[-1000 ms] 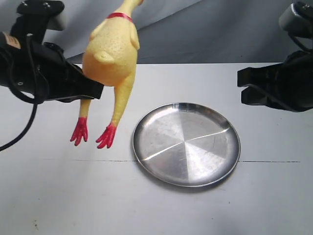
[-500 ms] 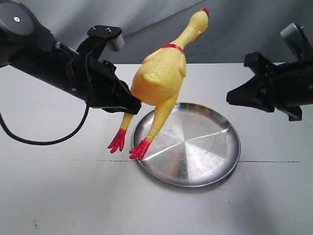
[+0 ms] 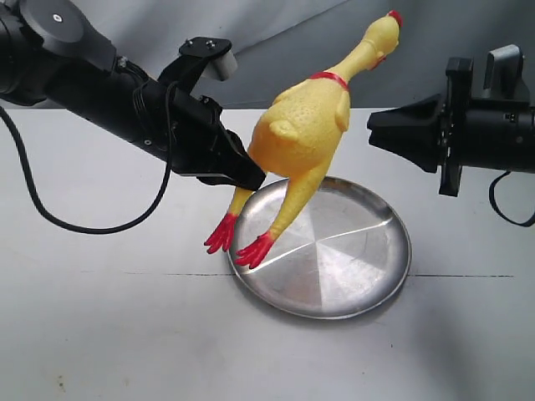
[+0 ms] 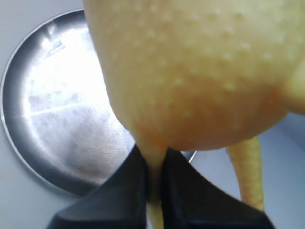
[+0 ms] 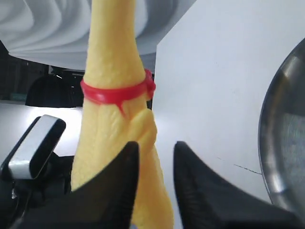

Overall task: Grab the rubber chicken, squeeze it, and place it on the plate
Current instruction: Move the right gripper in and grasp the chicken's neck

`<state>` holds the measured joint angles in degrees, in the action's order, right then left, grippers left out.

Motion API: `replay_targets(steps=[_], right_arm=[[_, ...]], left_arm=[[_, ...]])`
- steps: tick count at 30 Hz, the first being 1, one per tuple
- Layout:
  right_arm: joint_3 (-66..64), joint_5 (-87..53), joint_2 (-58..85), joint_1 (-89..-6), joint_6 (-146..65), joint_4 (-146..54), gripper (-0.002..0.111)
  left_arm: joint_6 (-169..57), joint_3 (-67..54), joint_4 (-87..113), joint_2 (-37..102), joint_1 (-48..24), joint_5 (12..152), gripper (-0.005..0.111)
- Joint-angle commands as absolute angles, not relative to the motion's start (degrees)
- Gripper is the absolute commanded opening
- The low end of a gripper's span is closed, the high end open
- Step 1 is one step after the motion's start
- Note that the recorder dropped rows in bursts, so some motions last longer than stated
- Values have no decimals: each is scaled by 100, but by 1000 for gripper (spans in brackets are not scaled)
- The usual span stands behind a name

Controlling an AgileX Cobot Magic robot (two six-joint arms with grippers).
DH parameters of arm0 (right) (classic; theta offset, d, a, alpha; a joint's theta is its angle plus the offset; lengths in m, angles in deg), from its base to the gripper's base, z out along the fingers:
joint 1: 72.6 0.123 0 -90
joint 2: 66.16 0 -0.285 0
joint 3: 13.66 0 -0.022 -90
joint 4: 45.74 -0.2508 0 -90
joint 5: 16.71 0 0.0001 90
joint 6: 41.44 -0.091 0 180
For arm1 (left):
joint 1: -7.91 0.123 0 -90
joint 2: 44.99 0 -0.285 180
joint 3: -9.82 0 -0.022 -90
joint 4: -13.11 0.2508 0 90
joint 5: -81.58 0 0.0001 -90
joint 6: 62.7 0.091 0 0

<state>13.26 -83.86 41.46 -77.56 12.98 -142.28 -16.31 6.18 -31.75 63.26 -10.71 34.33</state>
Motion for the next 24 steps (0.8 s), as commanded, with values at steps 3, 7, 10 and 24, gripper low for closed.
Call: replay_targets(steps=[3, 7, 10, 24], right_arm=[[1339, -8445, 4233, -7775, 1271, -14553, 90], [1339, -8476, 4254, -7765, 1038, -14569, 105], [1339, -8650, 4254, -7765, 1082, -14569, 105], [392, -8361, 4266, -7140, 1501, -14475, 105]], left_arm=[[-1521, 693, -3322, 6306, -1103, 3471, 0], [-1418, 693, -3419, 6306, -1103, 3471, 0], [-1273, 693, -3564, 6306, -1103, 3443, 0], [-540, 693, -4171, 6784, -1103, 3166, 0]])
